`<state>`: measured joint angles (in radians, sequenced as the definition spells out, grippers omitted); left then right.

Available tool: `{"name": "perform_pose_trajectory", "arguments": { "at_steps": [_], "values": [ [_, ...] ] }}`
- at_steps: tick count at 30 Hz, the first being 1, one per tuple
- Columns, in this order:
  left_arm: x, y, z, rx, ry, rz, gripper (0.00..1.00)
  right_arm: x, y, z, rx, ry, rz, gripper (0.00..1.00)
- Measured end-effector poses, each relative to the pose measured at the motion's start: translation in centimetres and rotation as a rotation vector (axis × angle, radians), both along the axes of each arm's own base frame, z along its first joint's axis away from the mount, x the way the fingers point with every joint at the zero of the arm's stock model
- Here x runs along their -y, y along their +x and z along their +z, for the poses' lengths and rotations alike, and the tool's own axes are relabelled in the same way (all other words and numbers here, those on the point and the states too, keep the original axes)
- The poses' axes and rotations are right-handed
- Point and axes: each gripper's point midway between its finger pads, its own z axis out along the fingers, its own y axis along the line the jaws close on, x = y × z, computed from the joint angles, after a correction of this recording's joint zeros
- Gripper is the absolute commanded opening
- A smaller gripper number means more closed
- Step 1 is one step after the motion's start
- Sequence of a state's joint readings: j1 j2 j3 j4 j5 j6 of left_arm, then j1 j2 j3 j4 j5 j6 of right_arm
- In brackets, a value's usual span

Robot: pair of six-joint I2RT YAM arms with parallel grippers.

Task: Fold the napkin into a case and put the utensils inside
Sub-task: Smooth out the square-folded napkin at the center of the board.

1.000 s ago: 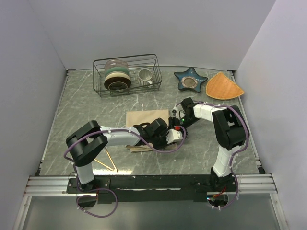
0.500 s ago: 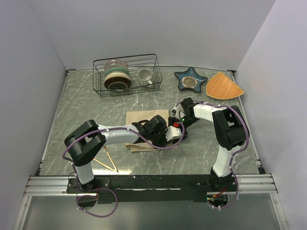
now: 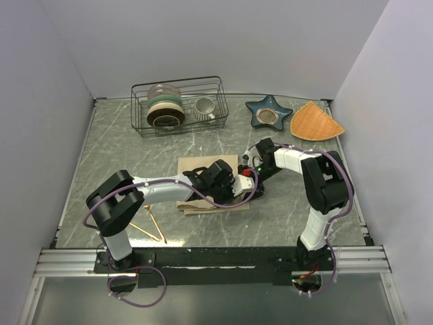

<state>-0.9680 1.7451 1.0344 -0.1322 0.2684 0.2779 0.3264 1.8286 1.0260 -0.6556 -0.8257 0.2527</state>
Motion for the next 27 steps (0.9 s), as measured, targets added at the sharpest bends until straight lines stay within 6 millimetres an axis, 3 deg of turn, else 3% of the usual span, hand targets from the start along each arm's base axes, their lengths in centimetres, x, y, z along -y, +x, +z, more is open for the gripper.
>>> {"name": "perform_pose_trajectory", "arguments": {
  "at_steps": [19,25,27],
  "values": [
    [-0.4,0.1,0.6,-0.003,-0.003,0.016,0.06,-0.9,0.1,0.5,-0.066,0.062,-0.036,0.55],
    [-0.4,0.0,0.6,-0.006,-0.001,0.015,0.07,-1.1,0.4,0.1,-0.091,0.06,-0.047,0.46],
    [-0.4,0.0,0.6,-0.007,-0.002,0.014,0.07,-1.2,0.6,-0.1,-0.097,0.06,-0.051,0.39]
  ]
}}
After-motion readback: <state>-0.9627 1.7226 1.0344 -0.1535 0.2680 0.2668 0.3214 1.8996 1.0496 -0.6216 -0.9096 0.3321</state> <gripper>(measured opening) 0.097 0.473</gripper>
